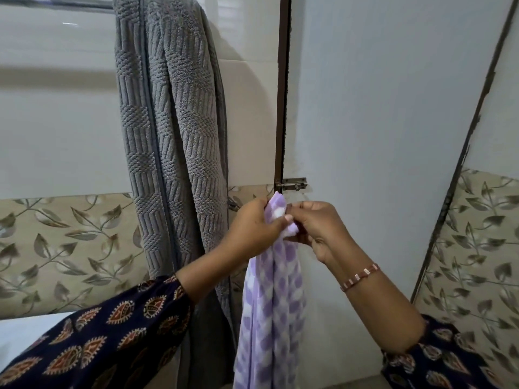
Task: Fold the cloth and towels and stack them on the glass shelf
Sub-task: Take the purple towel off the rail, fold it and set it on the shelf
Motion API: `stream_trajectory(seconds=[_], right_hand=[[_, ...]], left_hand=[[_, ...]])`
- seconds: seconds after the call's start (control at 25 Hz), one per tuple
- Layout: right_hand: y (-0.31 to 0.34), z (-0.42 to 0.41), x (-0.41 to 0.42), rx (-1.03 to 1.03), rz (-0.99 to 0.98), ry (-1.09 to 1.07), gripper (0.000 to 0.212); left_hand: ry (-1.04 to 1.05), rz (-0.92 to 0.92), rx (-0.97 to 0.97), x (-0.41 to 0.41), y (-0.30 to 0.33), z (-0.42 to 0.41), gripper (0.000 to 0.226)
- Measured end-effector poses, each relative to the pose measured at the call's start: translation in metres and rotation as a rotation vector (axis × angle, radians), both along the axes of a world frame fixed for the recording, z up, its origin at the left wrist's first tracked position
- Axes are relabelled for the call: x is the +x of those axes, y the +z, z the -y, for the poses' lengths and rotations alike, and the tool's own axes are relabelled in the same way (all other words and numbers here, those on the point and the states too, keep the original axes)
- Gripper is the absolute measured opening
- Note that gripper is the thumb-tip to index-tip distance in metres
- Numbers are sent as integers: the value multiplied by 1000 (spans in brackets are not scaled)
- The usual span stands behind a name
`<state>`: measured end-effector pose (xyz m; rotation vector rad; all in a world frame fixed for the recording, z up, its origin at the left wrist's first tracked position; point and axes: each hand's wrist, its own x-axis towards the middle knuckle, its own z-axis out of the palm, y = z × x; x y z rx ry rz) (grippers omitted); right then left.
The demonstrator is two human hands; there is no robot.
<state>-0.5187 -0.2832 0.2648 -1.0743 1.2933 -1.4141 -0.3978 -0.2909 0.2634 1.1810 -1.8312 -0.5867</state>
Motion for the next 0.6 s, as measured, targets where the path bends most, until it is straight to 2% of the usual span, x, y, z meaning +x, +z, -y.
stream_trajectory(seconds=[0.08, 0.16, 0.36, 0.44, 0.52, 0.6], right_hand=[[2, -4, 6, -41, 50, 24, 12], [6, -7, 11, -72, 95, 47, 13], [10, -1, 18, -131, 69, 37, 14], [8, 2, 18, -120, 82, 55, 14], [6, 4, 19, -128, 40, 101, 13], [3, 7, 14, -191, -206, 93, 14]], left_hand=[[57, -3, -70, 8, 0, 5, 8], [81, -65, -67, 18, -4, 16, 12], [-107, -291, 96, 23, -10, 9, 64], [-117, -204, 82, 25, -10, 7, 82], [-67, -119, 62, 30, -12, 9, 80], [-93, -190, 172, 34, -14, 12, 65]])
